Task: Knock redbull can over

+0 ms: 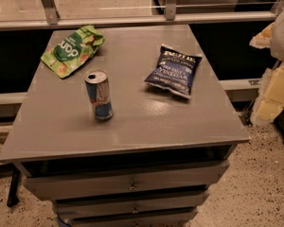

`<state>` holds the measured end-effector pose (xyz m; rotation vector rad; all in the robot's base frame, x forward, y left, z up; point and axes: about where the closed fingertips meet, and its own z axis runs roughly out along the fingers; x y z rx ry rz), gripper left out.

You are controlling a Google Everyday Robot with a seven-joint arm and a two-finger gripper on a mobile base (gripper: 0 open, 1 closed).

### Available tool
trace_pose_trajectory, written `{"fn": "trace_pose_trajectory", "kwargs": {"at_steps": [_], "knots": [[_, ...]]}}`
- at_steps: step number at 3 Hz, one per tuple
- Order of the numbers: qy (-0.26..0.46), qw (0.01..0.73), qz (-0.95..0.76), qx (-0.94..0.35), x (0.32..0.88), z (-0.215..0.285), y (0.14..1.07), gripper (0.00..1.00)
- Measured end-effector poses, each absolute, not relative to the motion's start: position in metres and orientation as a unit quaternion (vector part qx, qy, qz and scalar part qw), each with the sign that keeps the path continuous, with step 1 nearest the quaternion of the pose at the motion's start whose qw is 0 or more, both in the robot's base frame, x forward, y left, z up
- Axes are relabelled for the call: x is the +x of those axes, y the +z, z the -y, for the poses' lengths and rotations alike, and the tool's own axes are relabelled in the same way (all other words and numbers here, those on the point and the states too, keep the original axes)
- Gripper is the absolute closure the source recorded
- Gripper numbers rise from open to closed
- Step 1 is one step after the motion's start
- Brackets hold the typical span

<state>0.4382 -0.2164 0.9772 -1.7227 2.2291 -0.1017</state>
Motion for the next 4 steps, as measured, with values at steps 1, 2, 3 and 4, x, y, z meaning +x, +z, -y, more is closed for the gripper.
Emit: {"fn": "trace_pose_trajectory", "kwargs": {"at_steps": [1, 2, 3, 4], "knots": [[-0.036, 0.163, -0.78, -0.603, 0.438, 0.216, 0.978, 0.0], [0.005, 0.183, -0.783, -0.594, 0.439, 0.194, 0.967, 0.0], [0.067, 0.219, -0.782, -0.579, 0.434, 0.15, 0.949, 0.0], [0.139, 0.268, -0.77, -0.563, 0.433, 0.092, 0.93, 0.0]]}}
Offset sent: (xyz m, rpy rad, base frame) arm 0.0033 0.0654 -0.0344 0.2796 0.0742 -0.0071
